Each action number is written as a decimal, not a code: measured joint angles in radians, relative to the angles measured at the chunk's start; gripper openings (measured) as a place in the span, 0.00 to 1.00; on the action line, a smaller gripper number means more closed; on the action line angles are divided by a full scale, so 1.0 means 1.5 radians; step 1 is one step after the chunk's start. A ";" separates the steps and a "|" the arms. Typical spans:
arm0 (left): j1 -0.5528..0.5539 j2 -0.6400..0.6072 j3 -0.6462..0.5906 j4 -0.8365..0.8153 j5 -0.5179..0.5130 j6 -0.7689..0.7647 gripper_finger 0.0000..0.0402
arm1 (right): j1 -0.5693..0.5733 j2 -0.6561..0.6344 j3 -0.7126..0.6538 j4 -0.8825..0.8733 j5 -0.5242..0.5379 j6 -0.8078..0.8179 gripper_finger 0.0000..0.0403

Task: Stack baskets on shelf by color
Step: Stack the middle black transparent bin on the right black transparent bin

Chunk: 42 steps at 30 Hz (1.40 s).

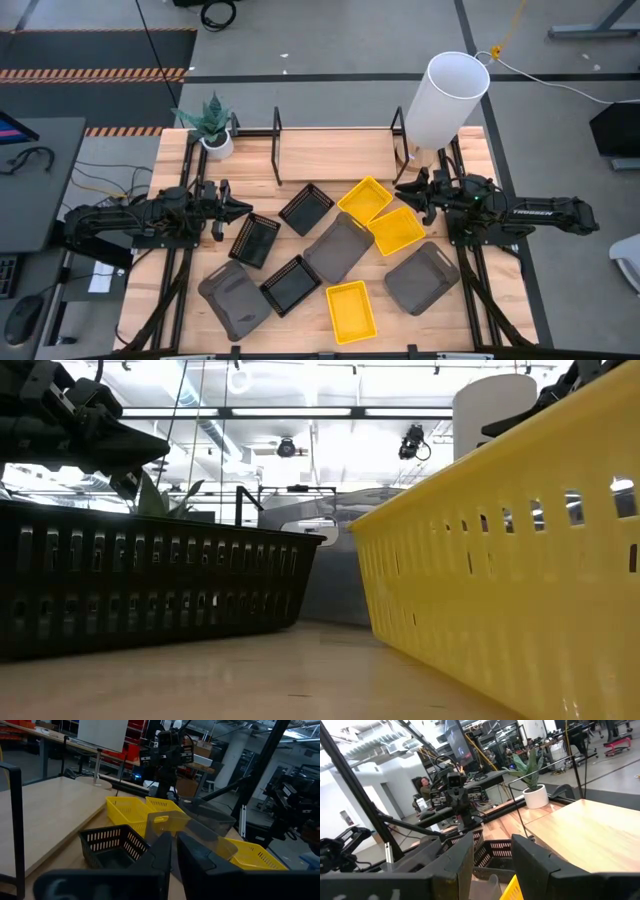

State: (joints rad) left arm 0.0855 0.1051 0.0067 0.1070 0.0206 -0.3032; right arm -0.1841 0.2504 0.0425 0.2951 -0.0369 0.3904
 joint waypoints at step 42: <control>0.000 0.000 0.000 0.000 0.000 0.000 0.09 | 0.000 0.000 0.000 0.028 -0.355 0.065 0.34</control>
State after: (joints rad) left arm 0.0856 0.1052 0.0069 0.1070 0.0205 -0.3034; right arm -0.1837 0.2504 0.0425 0.3367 -0.5701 0.4883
